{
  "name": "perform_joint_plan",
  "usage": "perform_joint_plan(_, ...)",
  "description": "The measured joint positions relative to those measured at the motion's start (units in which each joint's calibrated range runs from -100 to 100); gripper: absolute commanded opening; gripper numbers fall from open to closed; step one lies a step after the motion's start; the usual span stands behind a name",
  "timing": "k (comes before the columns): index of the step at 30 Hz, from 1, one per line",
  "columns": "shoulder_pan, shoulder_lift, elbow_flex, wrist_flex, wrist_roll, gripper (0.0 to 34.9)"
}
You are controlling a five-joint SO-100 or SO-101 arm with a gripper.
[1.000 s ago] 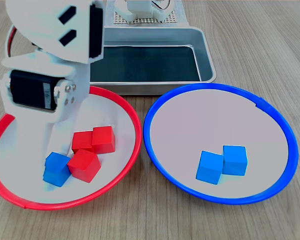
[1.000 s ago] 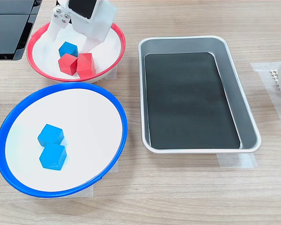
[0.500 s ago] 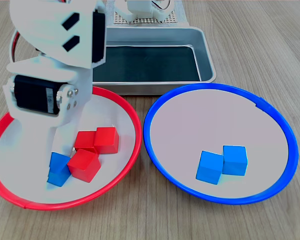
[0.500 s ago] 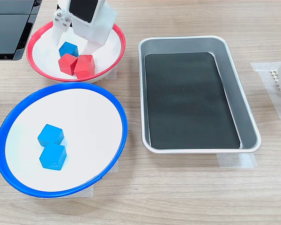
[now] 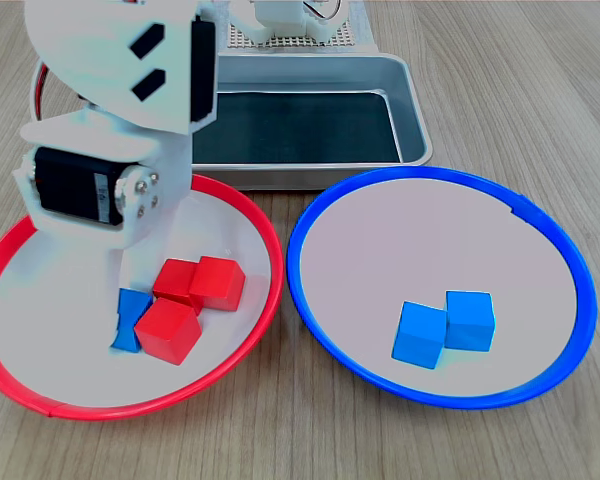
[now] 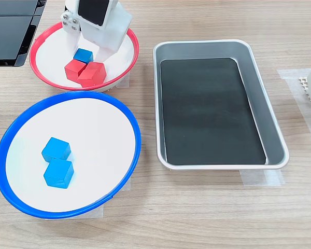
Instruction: Relocate any blue block in the red dish to the blue dish, correcting any misplacements.
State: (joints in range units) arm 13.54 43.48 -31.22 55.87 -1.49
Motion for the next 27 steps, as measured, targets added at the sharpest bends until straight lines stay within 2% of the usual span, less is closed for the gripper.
perform_joint_plan(8,-0.18,0.00,0.00,-1.06,-0.24,0.4)
perform_joint_plan(17,-0.27,-2.64,1.27,-1.31,-0.24,0.4)
perform_joint_plan(27,-2.30,-17.22,9.26,-0.65,2.64,0.4)
